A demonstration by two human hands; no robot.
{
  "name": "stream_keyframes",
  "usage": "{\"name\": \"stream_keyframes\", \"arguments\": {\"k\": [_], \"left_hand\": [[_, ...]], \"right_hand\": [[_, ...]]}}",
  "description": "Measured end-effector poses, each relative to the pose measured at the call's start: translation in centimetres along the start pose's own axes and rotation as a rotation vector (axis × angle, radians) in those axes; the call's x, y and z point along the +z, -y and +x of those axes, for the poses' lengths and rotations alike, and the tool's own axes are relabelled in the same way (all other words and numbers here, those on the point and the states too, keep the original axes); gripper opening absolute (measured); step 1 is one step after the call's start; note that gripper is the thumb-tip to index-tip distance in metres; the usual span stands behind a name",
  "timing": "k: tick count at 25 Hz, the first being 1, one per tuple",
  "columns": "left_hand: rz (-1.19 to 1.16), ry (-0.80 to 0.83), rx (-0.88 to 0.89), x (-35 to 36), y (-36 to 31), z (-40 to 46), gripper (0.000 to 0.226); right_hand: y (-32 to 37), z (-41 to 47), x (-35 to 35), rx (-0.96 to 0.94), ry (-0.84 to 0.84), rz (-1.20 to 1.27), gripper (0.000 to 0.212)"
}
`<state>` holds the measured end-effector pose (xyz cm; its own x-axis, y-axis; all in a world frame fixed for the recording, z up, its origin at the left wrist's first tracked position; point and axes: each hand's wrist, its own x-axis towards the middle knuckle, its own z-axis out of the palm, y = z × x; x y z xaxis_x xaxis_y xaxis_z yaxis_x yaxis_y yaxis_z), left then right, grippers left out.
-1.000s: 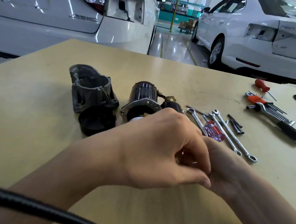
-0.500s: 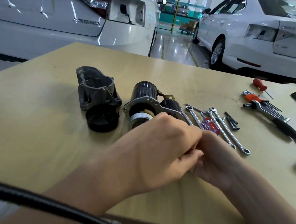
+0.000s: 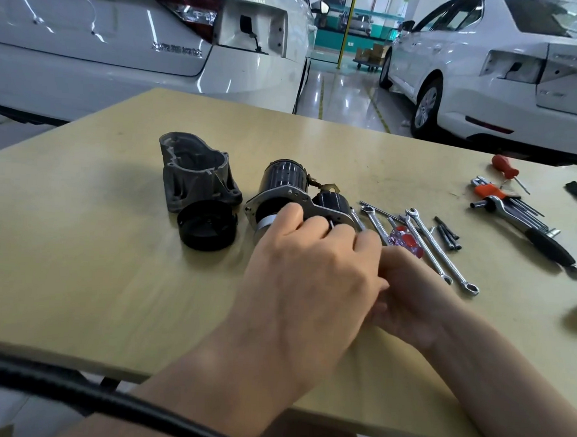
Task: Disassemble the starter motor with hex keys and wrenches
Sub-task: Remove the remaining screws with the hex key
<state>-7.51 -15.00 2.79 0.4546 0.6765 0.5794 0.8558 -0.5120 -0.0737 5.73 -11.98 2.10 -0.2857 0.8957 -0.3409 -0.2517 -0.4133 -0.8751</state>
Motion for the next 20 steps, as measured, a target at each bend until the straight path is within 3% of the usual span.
{"name": "stream_keyframes", "arguments": {"k": [2, 6, 10, 12, 15, 20], "left_hand": [[0.021, 0.058, -0.008, 0.1, -0.2, 0.0, 0.029], [0.044, 0.133, 0.045, 0.0, -0.8, -0.2, 0.013], [-0.080, 0.140, -0.148, 0.0, -1.8, -0.2, 0.018], [-0.262, 0.101, -0.314, 0.0, -2.6, 0.0, 0.025], [-0.641, 0.054, -0.576, 0.6, -3.1, -0.5, 0.035], [-1.319, 0.065, -0.890, 0.2, -2.3, -1.6, 0.039]], "right_hand": [[0.0, 0.0, -0.1, 0.008, -0.009, -0.025, 0.018], [-0.4, 0.6, -0.7, 0.037, -0.028, -0.072, 0.044], [-0.5, 0.9, -1.4, 0.051, -0.036, -0.009, 0.033], [-0.3, 0.9, -1.5, 0.038, -0.021, 0.007, 0.024], [-0.3, 0.8, -1.3, 0.017, 0.048, -0.021, 0.033], [-0.7, 1.4, -1.6, 0.052, 0.188, 0.095, 0.017]]}}
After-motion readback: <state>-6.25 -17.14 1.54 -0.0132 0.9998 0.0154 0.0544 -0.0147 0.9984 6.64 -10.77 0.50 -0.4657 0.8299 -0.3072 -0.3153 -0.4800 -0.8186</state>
